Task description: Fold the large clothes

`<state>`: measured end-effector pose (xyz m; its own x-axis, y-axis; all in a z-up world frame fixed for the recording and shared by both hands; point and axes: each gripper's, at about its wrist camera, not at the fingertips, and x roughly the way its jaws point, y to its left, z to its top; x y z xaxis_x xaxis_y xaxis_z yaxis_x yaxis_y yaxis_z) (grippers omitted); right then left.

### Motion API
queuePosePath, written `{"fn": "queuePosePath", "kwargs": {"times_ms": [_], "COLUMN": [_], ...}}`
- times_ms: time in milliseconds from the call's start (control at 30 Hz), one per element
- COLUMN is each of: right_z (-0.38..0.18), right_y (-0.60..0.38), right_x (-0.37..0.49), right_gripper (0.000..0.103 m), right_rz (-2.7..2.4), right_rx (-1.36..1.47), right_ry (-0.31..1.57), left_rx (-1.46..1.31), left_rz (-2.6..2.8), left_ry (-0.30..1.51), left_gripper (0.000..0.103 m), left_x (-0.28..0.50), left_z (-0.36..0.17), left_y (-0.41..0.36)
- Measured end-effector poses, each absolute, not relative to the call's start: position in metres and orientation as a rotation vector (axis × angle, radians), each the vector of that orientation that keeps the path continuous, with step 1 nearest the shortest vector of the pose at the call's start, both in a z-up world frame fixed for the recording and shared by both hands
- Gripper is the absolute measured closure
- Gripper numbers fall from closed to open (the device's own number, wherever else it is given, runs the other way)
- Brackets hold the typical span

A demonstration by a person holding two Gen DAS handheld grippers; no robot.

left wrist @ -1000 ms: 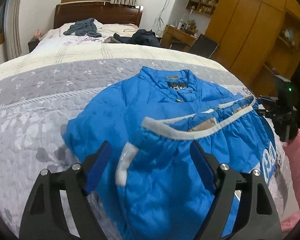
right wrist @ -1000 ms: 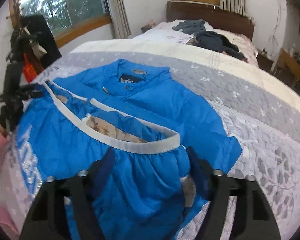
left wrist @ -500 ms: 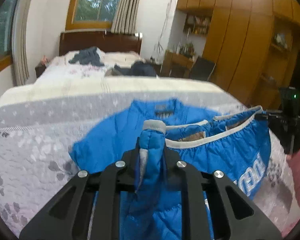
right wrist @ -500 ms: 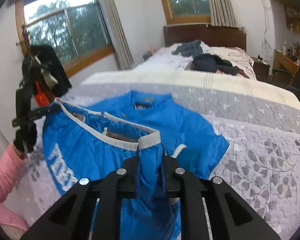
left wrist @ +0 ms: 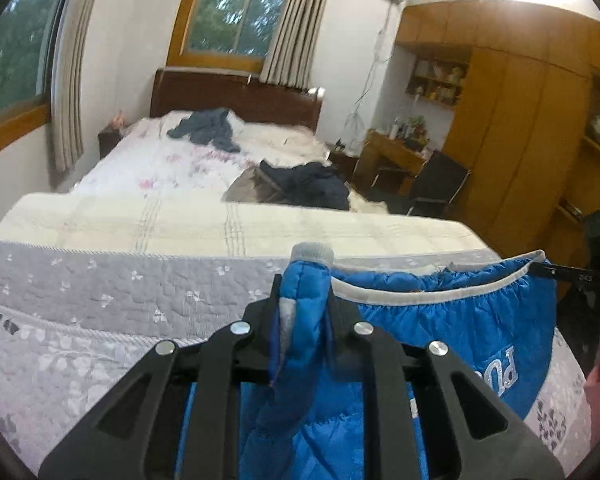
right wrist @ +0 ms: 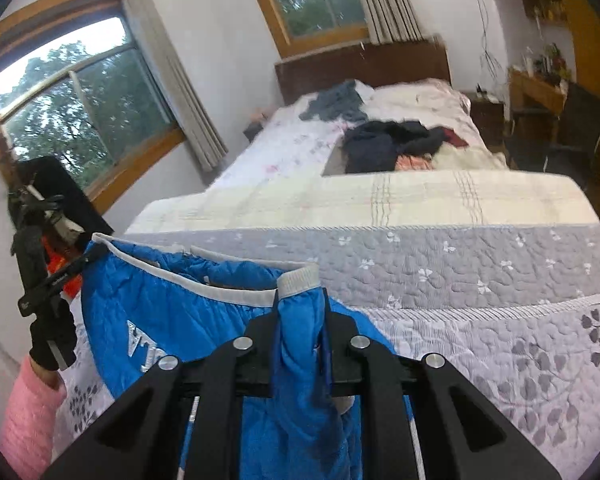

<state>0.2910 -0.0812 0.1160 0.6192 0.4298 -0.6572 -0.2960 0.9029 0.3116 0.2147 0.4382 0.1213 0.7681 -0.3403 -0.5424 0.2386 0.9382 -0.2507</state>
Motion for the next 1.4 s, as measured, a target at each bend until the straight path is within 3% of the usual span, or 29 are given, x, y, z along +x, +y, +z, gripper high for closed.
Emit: {"fn": "queuePosePath", "kwargs": {"times_ms": [300, 600, 833, 1067, 1133, 1400], "right_z": [0.035, -0.026, 0.0, 0.033, 0.034, 0.016], "right_y": [-0.076, -0.091, -0.106, -0.122, -0.124, -0.133], "right_x": [0.351, 0.367, 0.345, 0.282, 0.257, 0.185], "right_gripper": [0.087, 0.082, 0.064, 0.047, 0.046, 0.042], "right_rz": [0.339, 0.299, 0.274, 0.336, 0.36, 0.417], "right_rx": [0.204, 0.314, 0.318, 0.279, 0.276, 0.32], "right_ry": [0.959, 1.034, 1.0, 0.981, 0.986, 1.017], "left_rx": [-0.137, -0.182, -0.263, -0.253, -0.236, -0.184], "left_rz": [-0.205, -0.15, -0.148, -0.178, -0.204, -0.284], "left_ry": [0.845, 0.962, 0.896, 0.809, 0.807, 0.83], "left_gripper": [0.082, 0.057, 0.051, 0.038, 0.032, 0.029], "left_x": [0.283, 0.306, 0.285, 0.213, 0.184, 0.105], "left_z": [0.033, 0.001, 0.032, 0.082, 0.089, 0.07], "left_y": [0.432, 0.444, 0.465, 0.47, 0.463, 0.43]}}
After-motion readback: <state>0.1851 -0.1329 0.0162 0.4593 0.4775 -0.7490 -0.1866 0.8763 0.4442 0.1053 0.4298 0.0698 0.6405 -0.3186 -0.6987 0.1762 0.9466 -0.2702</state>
